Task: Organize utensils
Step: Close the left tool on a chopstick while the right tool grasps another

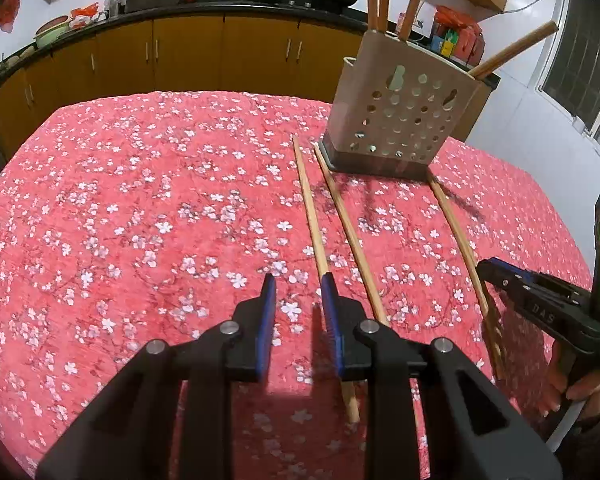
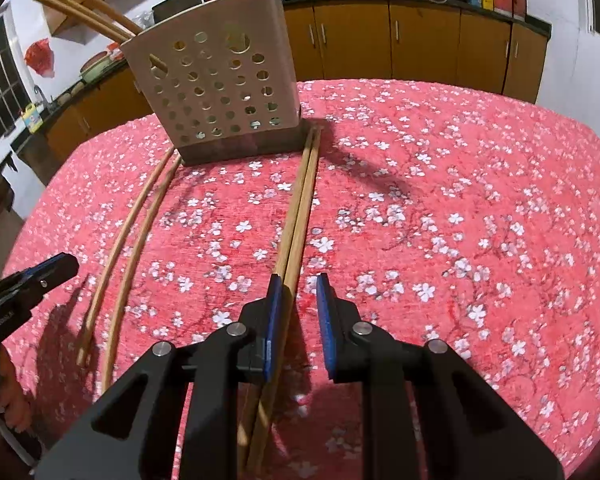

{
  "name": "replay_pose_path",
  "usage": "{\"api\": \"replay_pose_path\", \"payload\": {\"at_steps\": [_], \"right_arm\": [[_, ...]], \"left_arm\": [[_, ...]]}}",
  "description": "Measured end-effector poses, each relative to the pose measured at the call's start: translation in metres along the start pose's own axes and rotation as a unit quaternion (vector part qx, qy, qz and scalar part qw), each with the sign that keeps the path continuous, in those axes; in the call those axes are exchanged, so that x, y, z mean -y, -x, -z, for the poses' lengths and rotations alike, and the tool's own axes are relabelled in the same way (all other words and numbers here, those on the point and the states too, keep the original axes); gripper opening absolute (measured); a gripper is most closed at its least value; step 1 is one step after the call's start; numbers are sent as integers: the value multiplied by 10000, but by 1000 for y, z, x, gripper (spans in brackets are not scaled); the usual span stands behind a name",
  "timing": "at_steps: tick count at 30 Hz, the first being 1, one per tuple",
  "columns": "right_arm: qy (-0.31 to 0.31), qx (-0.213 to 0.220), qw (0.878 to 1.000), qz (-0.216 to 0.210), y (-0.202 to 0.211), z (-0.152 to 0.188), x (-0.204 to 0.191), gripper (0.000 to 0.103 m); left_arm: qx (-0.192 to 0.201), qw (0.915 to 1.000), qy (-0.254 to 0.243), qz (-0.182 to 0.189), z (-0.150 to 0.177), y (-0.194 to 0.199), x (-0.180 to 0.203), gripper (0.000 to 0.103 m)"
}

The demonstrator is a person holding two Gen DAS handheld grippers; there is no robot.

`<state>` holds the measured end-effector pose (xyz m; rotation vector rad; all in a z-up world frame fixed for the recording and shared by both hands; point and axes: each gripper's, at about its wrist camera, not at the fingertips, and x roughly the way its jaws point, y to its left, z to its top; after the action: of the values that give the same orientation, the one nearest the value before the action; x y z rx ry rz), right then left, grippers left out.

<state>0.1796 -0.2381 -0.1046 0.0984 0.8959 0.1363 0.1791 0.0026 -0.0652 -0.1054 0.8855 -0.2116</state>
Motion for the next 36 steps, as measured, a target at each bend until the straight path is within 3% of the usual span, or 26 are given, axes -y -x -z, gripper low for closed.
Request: {"api": "replay_pose_path", "payload": {"at_steps": [3,18,21,26,30,36], "right_arm": [[120,26,9994,329,-4,0,1,8],[-170,44,9993,321,-2,0,13,8],[-187,48,9993,310,-2,0,14,8],[-127,69,9993,347,-4,0,11,8],[-72,87,9993,345,-5,0,11,8],[-243,148,9984,483,-9,-8,25,8]], "left_arm": [[-31,10000,-17,25,1,-2,1,24],[-278,9994,-176,90,7,-23,12,24],[-270,9993,-269,-25,7,-28,16,23],[-190,9983,-441,-318,5,-34,20,10],[-146,9968,-562,-546,3,-39,19,8],[-143,9948,-283,-969,-14,-42,-19,8]]}}
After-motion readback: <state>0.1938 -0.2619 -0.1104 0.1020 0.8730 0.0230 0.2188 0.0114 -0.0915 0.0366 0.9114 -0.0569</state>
